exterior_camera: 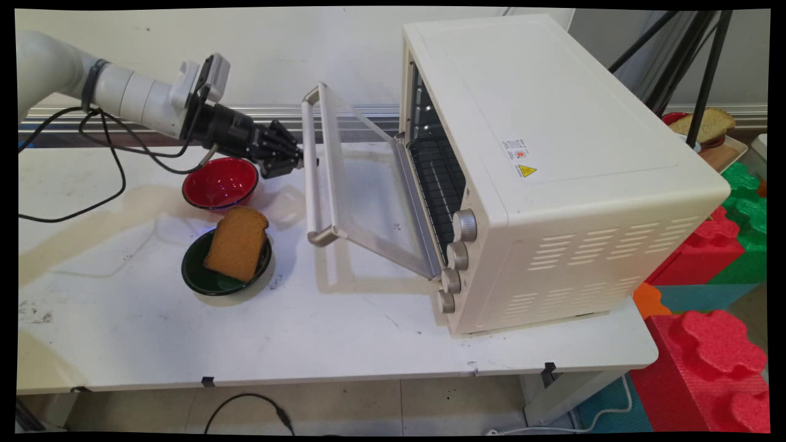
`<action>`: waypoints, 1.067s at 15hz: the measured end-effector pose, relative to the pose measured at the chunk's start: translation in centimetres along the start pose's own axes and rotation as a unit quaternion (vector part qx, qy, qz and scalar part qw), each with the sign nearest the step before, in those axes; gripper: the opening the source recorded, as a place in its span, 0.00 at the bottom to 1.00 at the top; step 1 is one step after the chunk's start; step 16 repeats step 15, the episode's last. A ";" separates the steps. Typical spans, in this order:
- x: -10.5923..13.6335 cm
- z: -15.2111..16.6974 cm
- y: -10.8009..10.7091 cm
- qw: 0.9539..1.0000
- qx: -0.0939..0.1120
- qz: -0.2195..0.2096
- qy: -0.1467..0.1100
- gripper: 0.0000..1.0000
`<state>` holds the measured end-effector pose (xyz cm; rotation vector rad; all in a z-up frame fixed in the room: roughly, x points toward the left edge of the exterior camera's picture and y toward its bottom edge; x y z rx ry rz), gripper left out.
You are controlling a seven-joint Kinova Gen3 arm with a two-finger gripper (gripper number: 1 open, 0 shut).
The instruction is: Close the oven
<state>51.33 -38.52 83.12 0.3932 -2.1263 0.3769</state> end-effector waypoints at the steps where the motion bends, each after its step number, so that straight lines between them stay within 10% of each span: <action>1: 0.4 0.1 -0.1 1.000 0.001 0.001 0.005 0.00; 16: 6.0 5.5 -1.4 0.998 -0.009 0.001 0.058 0.00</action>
